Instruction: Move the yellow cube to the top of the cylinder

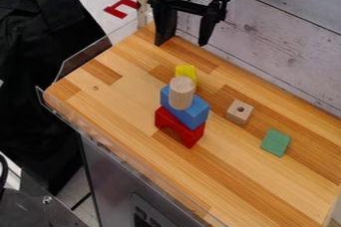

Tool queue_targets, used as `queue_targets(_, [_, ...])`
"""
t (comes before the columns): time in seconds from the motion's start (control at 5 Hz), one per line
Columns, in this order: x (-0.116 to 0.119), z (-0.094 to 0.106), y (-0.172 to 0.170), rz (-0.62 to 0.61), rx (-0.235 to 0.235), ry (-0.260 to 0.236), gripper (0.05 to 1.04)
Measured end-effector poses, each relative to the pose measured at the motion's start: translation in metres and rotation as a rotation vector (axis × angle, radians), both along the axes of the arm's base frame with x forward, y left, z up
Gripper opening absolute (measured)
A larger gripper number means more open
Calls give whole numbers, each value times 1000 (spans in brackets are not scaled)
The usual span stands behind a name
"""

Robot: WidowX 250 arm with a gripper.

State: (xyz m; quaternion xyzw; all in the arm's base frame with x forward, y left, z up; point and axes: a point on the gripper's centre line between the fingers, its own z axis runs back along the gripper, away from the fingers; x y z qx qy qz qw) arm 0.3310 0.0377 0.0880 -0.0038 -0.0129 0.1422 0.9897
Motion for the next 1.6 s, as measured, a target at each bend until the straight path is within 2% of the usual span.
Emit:
queue_targets(0.2, [-4, -13, 0, 3, -5, 44, 999])
queue_targets(0.4, [-1, -15, 1, 90, 4, 27, 999])
queue_targets(0.6, [-1, -23, -3, 187, -23, 2, 999])
queue_targets(1.0, [2, -41, -5, 289, -41, 6, 999])
queue_targets(1.2, [-3, -64, -3, 307, -23, 74, 999])
queue_targets(1.4, [-2, -78, -3, 305, -15, 106, 999])
queue_targets(1.6, [-3, -84, -2, 307, -8, 126, 950])
